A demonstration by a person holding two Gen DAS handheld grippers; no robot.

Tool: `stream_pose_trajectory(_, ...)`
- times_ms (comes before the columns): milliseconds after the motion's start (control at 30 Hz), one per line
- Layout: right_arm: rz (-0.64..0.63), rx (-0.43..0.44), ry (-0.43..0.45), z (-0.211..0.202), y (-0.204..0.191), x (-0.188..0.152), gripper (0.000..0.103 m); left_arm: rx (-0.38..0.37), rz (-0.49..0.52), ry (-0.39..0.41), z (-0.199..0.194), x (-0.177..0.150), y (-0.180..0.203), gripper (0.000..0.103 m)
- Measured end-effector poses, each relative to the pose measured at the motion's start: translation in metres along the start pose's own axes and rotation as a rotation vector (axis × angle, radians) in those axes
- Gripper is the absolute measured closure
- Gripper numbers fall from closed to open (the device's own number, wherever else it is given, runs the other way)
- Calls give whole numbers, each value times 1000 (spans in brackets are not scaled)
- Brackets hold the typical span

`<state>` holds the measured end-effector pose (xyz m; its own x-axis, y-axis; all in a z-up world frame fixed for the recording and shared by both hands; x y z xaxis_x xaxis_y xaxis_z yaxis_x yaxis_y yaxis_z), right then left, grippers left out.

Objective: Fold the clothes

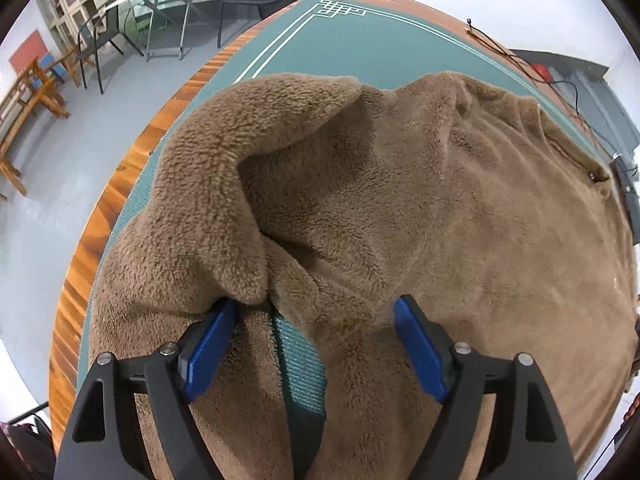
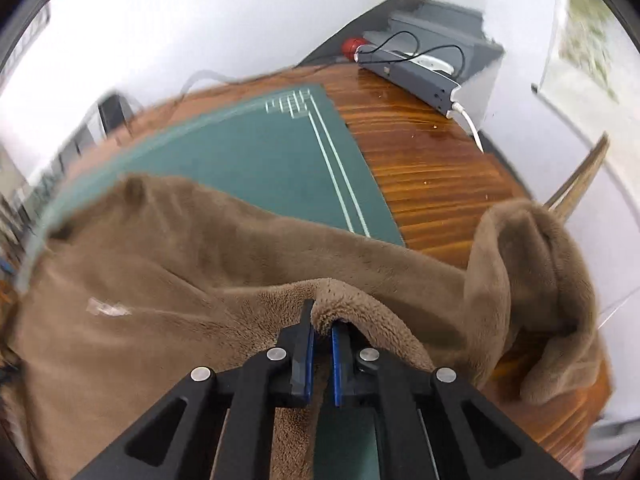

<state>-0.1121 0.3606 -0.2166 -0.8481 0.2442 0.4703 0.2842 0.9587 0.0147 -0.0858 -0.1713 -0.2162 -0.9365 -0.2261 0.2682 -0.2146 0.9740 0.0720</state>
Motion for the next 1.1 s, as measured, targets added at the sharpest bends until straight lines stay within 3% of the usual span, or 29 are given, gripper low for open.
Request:
stream_pose_trajectory(167, -66, -30, -22, 9, -4, -8, 95, 33, 34, 17, -4, -9, 5, 19)
stream_pose_trajectory(367, -178, 71, -44, -17, -7, -25, 84, 51, 70, 61, -37, -36, 10, 19)
stream_pose_trajectory(433, -234, 87, -23, -38, -10, -39, 64, 57, 82, 75, -47, -46, 12, 19)
stream_pose_trajectory(467, -273, 98, -5, -51, -12, -50, 35, 60, 88, 82, -53, -50, 13, 19)
stream_pose_trajectory(500, -316, 111, 16, -65, -15, -63, 23, 63, 94, 90, -58, -55, 14, 19)
stream_pose_trajectory(667, -594, 207, 74, -123, -41, -140, 23, 78, 110, 118, -82, -82, 15, 19)
stream_pose_trajectory(833, -858, 354, 48, -169, -60, -226, 23, 89, 81, 119, -95, -124, 5, 19)
stream_pose_trajectory(1000, -1094, 438, -1, -190, -68, -293, 27, 100, 52, 120, -107, -165, -6, 19)
stream_pose_trajectory(1100, -1185, 421, -7, -186, -66, -315, 32, 107, 34, 120, -115, -190, -12, 19)
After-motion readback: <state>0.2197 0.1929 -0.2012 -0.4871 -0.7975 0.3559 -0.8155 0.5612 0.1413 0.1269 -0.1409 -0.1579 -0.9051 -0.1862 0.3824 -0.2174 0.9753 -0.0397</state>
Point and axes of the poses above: each gripper's, at about its wrist camera, not at the fingertips, and z roughly the way its jaws point, y to its right, x to its top, the point moved 5 cm from there along z, roughly the way its jaws point, and after that the axes turned 2 degrees about -y, right-handed, at the moved point
